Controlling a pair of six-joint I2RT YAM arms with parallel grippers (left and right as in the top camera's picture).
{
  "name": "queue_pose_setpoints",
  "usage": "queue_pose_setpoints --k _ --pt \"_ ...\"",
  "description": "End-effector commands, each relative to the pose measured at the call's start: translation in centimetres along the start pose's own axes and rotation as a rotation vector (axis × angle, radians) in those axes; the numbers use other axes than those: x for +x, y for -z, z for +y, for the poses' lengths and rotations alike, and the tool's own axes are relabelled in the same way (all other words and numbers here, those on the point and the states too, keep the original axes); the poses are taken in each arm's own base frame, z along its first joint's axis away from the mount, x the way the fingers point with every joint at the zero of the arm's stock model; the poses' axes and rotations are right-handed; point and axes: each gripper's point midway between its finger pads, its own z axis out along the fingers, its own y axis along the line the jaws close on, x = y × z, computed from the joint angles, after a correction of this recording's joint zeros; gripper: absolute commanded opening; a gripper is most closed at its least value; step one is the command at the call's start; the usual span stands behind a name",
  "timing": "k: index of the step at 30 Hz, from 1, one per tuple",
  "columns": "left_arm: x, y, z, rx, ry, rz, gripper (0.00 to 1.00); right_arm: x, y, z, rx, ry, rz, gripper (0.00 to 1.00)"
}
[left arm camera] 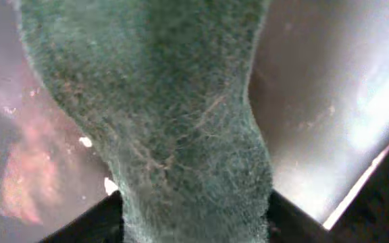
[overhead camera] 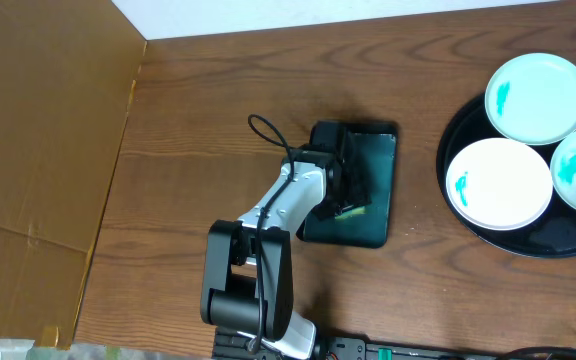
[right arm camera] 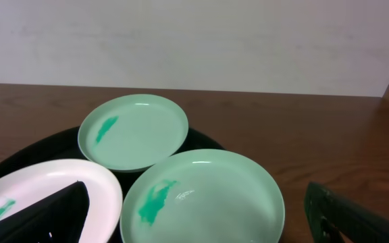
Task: Clean dirty plates on tray and stack at the side
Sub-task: 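Lower the left gripper and pinch the green sponge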
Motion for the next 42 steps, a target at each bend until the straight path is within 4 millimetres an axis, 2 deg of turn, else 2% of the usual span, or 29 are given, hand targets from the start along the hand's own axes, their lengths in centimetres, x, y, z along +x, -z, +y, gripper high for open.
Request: queue_pose_setpoints --k 1,2,3,8,9,10,11,12,13,26,28,34,39,42 --pt "0.6 -0.6 0.5 -0.021 0.001 0.023 0.35 0.0 0.0 0.2 -0.007 -0.005 0.000 0.99" --pt "0.6 -0.6 0.5 -0.021 0.000 0.023 0.19 0.0 0.0 0.2 -0.007 -0.005 0.000 0.99" --pt "0.6 -0.6 0.5 -0.021 0.000 0.023 0.08 0.0 0.0 0.2 -0.007 -0.005 0.000 0.99" --pt "0.3 -0.6 1.1 -0.058 -0.001 0.002 0.08 0.0 0.0 0.2 -0.008 -0.005 0.000 0.99" --pt "0.1 -0.6 1.3 -0.068 -0.001 -0.005 0.23 0.0 0.0 0.2 -0.007 -0.005 0.000 0.99" --pt "0.0 -0.6 1.4 -0.074 -0.002 -0.010 0.59 0.0 0.0 0.2 -0.007 -0.005 0.000 0.99" --pt "-0.1 -0.6 1.4 -0.078 -0.005 -0.015 0.74 0.0 0.0 0.2 -0.007 -0.005 0.000 0.99" --pt "-0.2 -0.5 1.5 -0.084 -0.006 -0.023 0.85 0.0 0.0 0.2 -0.007 -0.005 0.000 0.99" --pt "-0.4 -0.5 1.6 -0.090 -0.006 -0.030 0.90 0.0 0.0 0.2 -0.007 -0.005 0.000 0.99" --pt "-2.8 -0.4 0.5 -0.050 -0.079 -0.130 0.90 0.0 0.0 0.2 -0.007 -0.005 0.000 0.99" --pt "-2.9 -0.4 0.4 -0.048 -0.079 -0.134 0.75 0.0 0.0 0.2 -0.008 -0.005 0.000 0.99" --pt "-2.9 -0.4 0.4 -0.048 -0.079 -0.134 0.37 0.0 0.0 0.2 -0.007 -0.005 0.000 0.99" --pt "-3.1 0.0 0.3 -0.044 -0.079 -0.141 0.09 0.0 0.0 0.2 -0.008 -0.005 0.000 0.99" --pt "-3.3 1.2 0.0 -0.037 -0.080 -0.154 0.07 0.0 0.0 0.2 -0.007 -0.005 0.000 0.99"
